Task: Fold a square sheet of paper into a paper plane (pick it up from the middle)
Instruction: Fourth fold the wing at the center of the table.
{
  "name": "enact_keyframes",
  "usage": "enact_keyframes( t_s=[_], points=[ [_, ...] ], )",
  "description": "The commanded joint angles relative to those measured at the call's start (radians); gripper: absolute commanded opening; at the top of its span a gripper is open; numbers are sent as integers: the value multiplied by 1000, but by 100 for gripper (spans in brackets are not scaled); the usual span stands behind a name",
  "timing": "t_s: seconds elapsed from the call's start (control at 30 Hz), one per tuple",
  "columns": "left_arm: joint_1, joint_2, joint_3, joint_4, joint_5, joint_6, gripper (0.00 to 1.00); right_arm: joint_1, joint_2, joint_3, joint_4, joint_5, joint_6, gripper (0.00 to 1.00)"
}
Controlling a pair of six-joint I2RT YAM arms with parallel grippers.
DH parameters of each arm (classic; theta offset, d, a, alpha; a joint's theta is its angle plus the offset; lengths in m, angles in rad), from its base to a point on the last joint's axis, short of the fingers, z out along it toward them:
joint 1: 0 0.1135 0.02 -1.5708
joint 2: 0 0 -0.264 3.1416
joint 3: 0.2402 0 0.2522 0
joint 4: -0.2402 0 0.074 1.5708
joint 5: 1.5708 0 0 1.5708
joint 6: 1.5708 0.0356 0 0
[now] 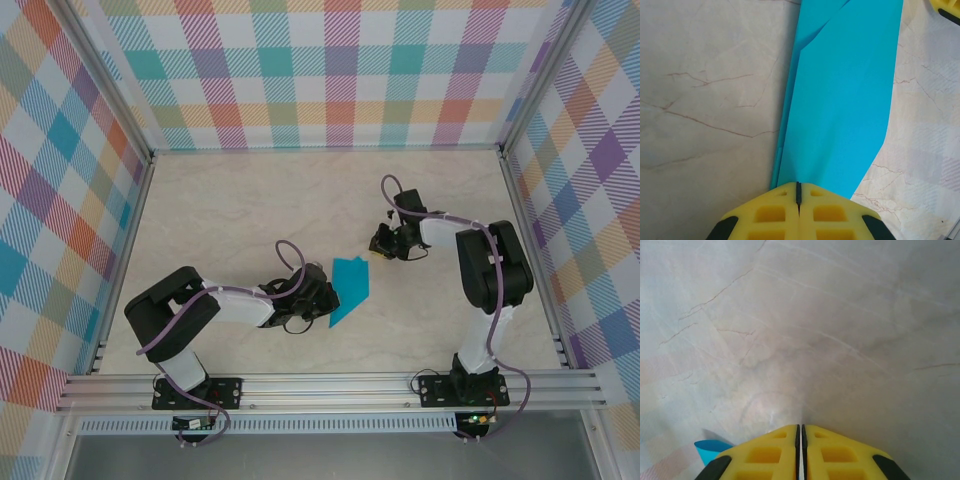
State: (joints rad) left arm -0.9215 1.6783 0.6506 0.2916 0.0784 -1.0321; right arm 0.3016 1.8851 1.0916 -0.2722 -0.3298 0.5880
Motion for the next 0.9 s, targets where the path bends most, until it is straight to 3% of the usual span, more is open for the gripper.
enact_keyframes(
  t_s=[0.0,0.17,0.33,0.5,0.67,0.87],
  points=[
    [-20,37,-45,-208,9,18,0,9,-99,-22,-5,-63,-35,15],
    [-22,37,-42,-211,6,18,0,57,-143,-82,80,-221,-21,15],
    [-23,39,-39,-212,5,19,0,145,-105,-122,119,-206,1,13],
    [-24,41,-37,-217,9,20,0,154,-41,-153,154,-161,16,11],
    [-25,41,-36,-220,11,20,0,128,-7,-114,102,-31,-29,11],
    [-25,40,-37,-220,12,23,0,35,3,-45,82,1,-71,12]
  ],
)
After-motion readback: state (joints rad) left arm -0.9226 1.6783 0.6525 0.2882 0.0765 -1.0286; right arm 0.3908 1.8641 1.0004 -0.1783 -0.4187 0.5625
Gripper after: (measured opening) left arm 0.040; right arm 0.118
